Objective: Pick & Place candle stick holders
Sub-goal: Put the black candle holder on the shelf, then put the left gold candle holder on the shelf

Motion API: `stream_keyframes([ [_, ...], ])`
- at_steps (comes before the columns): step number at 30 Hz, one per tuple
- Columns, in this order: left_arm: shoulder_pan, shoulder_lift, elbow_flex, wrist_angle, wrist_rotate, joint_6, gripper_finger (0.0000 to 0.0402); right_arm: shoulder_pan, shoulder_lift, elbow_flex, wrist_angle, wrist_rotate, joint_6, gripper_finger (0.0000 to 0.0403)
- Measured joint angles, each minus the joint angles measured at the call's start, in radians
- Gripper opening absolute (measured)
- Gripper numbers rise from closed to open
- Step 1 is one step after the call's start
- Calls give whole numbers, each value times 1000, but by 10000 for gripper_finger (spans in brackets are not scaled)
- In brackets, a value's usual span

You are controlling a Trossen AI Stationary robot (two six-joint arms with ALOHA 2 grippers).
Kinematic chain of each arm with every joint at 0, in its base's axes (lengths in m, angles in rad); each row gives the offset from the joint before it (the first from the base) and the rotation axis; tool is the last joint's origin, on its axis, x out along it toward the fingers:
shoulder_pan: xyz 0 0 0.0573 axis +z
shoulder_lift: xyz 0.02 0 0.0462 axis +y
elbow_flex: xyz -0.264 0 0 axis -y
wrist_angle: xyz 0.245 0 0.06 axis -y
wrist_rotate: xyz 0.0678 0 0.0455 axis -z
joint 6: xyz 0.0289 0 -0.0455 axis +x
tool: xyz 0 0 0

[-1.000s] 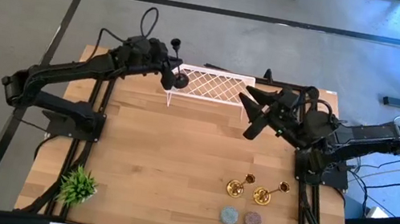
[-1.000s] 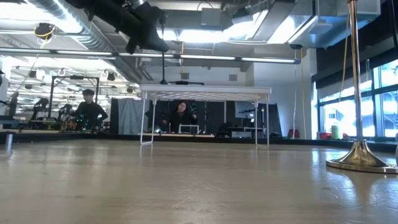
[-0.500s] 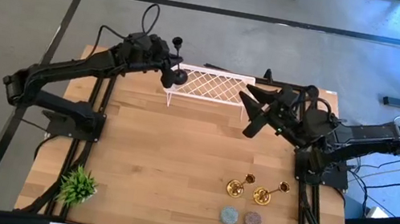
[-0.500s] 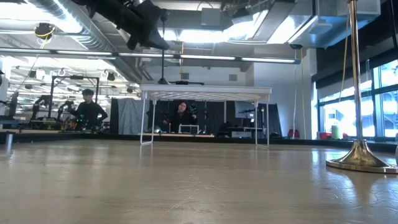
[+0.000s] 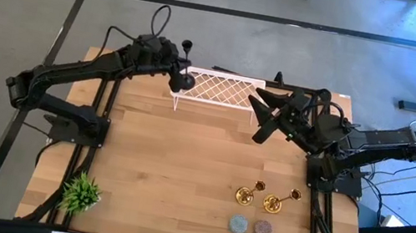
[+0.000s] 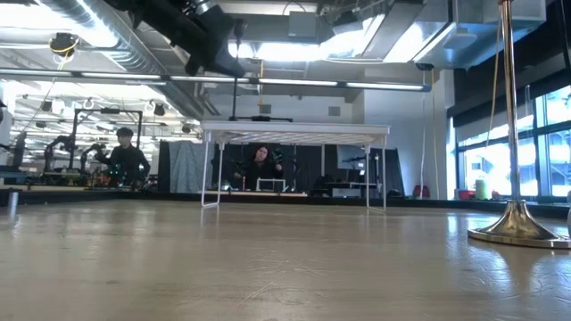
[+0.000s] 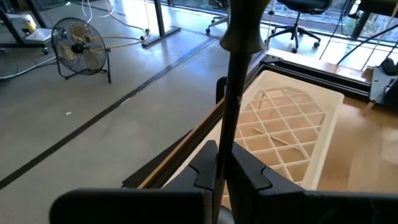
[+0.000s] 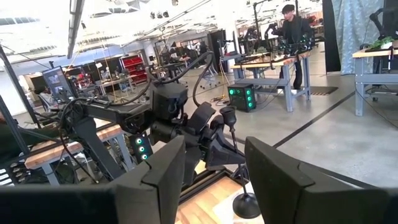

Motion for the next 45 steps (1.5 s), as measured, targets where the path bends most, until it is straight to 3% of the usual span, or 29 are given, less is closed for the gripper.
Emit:
stream_keyframes([
  [15,3,0,1,-13,5,34,24,0,0,0,0,1,0,172],
  [34,3,-30,1,-20,19,25,104,0,0,0,-5,3,-16,172],
  [45,3,-81,1,-125,7,-11,123,-6,0,0,-5,2,-19,172],
])
